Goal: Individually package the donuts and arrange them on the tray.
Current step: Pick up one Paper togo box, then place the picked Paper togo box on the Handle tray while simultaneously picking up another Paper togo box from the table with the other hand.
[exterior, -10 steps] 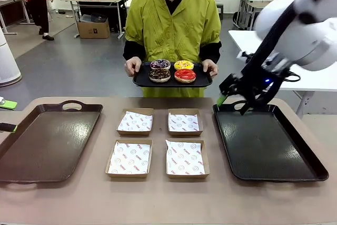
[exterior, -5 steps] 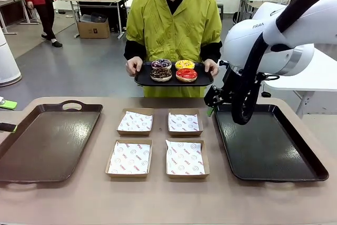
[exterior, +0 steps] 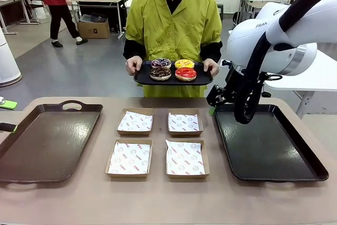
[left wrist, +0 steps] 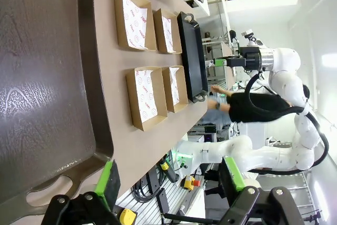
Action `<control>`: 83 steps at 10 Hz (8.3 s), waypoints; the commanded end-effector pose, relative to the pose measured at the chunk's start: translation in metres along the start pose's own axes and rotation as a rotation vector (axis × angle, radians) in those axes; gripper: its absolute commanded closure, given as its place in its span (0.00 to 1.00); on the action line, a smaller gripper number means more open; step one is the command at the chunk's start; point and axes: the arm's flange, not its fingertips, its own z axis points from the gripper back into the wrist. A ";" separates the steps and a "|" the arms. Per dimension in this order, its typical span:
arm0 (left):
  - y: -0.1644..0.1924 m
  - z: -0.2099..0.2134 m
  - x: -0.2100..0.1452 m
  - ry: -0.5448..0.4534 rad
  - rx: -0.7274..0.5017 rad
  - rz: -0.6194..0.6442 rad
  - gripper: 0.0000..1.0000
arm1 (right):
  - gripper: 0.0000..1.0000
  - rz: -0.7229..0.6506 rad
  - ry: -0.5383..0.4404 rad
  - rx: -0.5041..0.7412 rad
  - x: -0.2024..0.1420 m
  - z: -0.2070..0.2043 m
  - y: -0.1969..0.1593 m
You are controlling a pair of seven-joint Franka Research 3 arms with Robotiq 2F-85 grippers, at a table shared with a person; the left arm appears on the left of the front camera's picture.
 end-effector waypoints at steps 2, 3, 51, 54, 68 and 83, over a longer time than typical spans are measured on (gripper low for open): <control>-0.001 0.000 0.001 -0.009 -0.007 -0.005 0.00 | 0.00 0.000 0.000 0.000 0.000 0.000 0.000; -0.001 0.000 0.001 -0.009 -0.007 -0.005 0.00 | 0.00 -0.050 0.015 -0.068 0.015 -0.013 0.010; -0.001 0.000 0.001 -0.009 -0.007 -0.005 0.00 | 1.00 -0.080 0.035 -0.173 0.096 0.085 0.022; -0.001 0.000 0.001 -0.009 -0.007 -0.005 0.00 | 1.00 -0.080 0.035 -0.173 0.096 0.085 0.022; -0.001 0.000 0.001 -0.009 -0.007 -0.005 0.00 | 1.00 -0.080 0.035 -0.173 0.096 0.085 0.022; -0.180 -0.179 0.136 0.160 0.928 -0.211 0.00 | 0.99 -0.106 -0.004 -0.132 0.072 0.053 -0.149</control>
